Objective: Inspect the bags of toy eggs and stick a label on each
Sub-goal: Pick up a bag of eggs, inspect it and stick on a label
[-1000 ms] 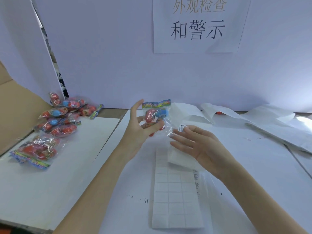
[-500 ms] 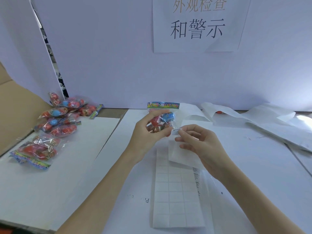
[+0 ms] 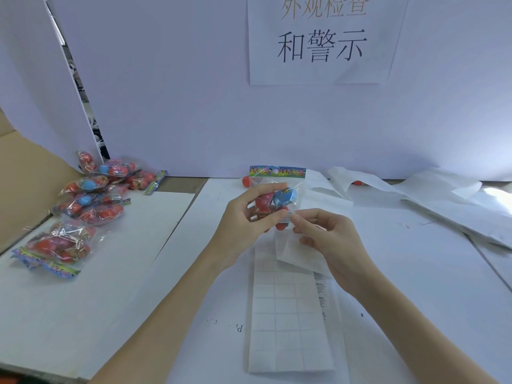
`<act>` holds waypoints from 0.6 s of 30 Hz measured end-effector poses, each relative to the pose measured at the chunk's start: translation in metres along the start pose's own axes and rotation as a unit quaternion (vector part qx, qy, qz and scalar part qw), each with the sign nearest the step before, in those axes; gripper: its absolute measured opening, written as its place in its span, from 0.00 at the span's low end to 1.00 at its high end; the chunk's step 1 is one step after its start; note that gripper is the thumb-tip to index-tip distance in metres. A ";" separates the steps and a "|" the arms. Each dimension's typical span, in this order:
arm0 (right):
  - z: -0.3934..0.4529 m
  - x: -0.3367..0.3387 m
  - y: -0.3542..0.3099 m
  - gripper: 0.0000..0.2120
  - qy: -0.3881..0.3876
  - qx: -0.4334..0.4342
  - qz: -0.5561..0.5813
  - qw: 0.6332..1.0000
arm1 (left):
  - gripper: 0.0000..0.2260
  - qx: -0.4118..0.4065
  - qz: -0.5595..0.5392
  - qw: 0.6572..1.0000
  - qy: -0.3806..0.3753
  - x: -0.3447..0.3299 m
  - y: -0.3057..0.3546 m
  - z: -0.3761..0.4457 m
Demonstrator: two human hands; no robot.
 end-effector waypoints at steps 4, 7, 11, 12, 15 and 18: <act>-0.003 0.002 -0.006 0.04 0.039 0.018 -0.040 0.998 | 0.21 -0.005 0.018 1.000 0.010 0.003 0.001 0.001; -0.008 0.006 -0.019 0.17 0.103 0.082 -0.126 0.983 | 0.21 -0.004 0.012 1.000 0.024 0.007 0.001 0.000; -0.004 -0.002 -0.016 0.13 0.056 0.051 -0.161 0.984 | 0.21 -0.016 0.006 1.000 0.009 0.003 0.003 0.000; -0.004 -0.003 -0.015 0.13 0.054 0.045 -0.170 0.983 | 0.21 -0.018 0.004 1.000 0.001 0.000 0.003 -0.001; -0.004 0.000 -0.014 0.12 0.048 0.055 -0.109 0.991 | 0.21 -0.031 -0.006 0.999 -0.016 -0.006 0.004 0.000; -0.003 0.000 -0.012 0.08 0.011 0.049 -0.033 0.998 | 0.21 -0.028 -0.010 0.999 -0.011 -0.004 0.002 0.001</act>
Point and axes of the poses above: each hand's wrist, its own z-axis towards the middle knuckle, its own x-axis out of the back of the hand, y = z × x, the point moved 8 cm from there along z, towards the middle knuckle, and after that the axes turned 12 degrees about -y, right-handed, at the moved point
